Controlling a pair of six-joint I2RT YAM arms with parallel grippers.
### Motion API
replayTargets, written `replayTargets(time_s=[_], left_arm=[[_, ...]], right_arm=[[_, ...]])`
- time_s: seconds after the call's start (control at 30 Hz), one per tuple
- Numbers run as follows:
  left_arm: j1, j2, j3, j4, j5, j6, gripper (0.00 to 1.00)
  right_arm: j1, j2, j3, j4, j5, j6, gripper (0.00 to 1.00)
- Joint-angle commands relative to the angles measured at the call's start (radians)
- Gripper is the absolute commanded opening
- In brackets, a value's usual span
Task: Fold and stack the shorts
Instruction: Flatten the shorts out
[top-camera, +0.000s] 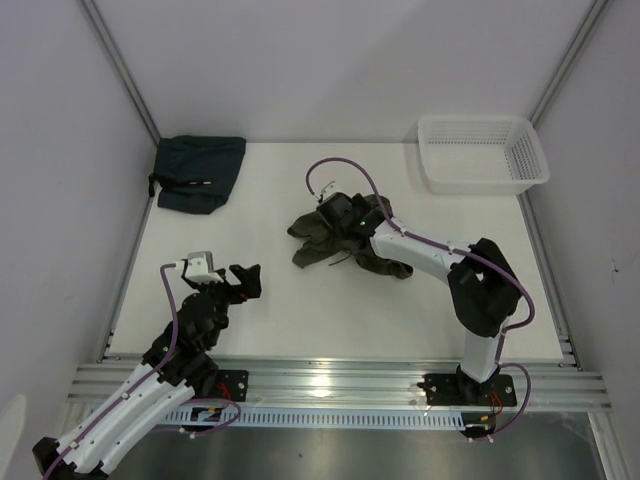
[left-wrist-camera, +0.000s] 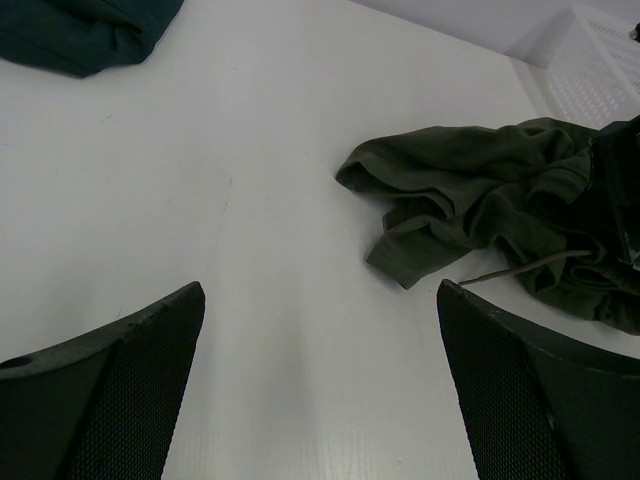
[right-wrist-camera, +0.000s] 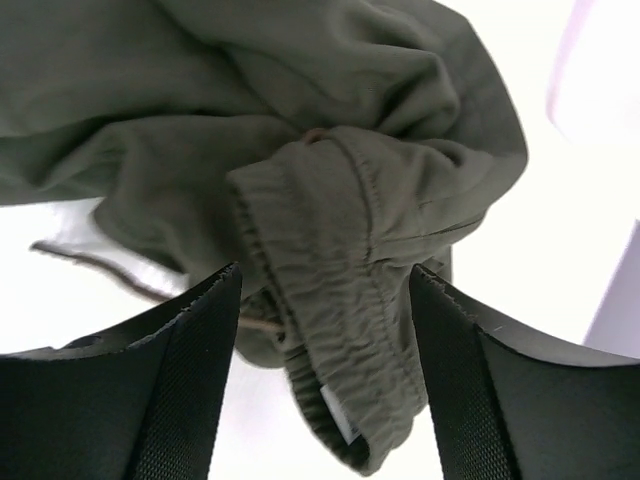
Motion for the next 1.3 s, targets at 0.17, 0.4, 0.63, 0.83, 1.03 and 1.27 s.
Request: replayTargets(time_s=[0.17, 0.4, 0.63, 0.83, 1.03, 1.27], left_arm=[[-0.004, 0.001, 0.008, 0.023, 0.003, 0.014, 0.99], [-0.004, 0.006, 0.008, 0.027, 0.003, 0.014, 0.99], [-0.004, 0.001, 0.007, 0.024, 0.003, 0.014, 0.99], [-0.004, 0.006, 0.014, 0.049, 0.052, 0.032, 0.99], [-0.004, 0.029, 0.013, 0.119, 0.110, -0.015, 0.99], [-0.004, 0.124, 0.050, 0.201, 0.123, -0.052, 0.99]], right_arm=[[0.010, 0.129, 0.084, 0.040, 0.216, -0.060, 0.62], [0.010, 0.111, 0.098, 0.155, 0.300, -0.037, 0.03], [0.002, -0.289, -0.119, 0.295, 0.020, 0.038, 0.00], [-0.140, -0.690, -0.354, 0.373, -0.481, 0.116, 0.00], [-0.258, -0.861, -0.428, 0.365, -0.750, 0.107, 0.03], [-0.289, -1.007, -0.500, 0.362, -0.853, 0.117, 0.05]])
